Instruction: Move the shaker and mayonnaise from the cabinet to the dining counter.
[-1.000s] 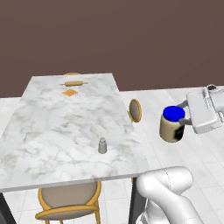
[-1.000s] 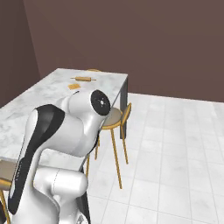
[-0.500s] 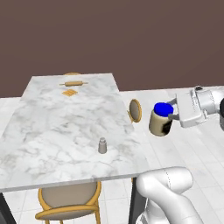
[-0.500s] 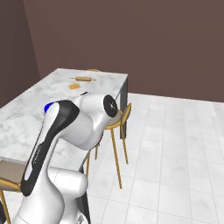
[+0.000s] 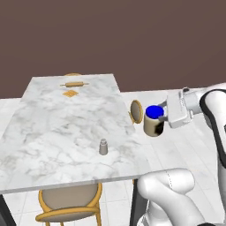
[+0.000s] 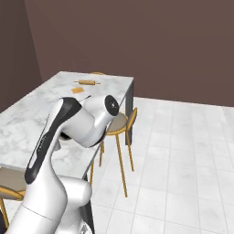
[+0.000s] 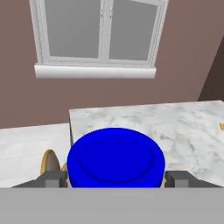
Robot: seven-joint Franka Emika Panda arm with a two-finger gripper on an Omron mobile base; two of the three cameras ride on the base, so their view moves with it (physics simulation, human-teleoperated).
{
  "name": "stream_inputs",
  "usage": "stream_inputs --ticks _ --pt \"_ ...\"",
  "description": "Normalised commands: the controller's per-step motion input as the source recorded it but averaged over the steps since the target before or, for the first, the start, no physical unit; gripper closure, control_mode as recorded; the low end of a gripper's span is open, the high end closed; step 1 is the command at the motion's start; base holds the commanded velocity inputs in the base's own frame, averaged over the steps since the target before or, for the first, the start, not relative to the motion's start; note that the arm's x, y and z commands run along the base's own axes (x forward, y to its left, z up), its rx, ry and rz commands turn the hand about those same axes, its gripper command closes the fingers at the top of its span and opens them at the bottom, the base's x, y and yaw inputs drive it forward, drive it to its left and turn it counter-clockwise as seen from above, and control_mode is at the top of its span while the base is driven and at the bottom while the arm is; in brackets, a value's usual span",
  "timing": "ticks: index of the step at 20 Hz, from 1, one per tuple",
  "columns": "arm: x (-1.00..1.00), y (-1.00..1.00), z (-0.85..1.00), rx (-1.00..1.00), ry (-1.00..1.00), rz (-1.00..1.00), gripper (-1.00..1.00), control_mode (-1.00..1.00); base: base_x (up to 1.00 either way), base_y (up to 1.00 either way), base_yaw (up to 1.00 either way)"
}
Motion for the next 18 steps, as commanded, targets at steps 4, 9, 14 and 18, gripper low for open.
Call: stream_inputs --ticks 4,9,14,18 --pt "0.49 0.08 -0.37 0.0 0.0 0.03 1.0 -1.0 0.0 0.0 0.0" --pt "0.43 0.18 -0.37 -0.01 -0.03 0.04 1.0 -1.0 0.0 0.0 0.0" --pt "0.33 0.26 -0.41 -0.05 -0.01 0.01 1.0 -1.0 0.0 0.0 0.0" --pt "0.36 0.26 -0.38 -0.08 0.0 0.0 1.0 -1.0 0.0 0.0 0.0"
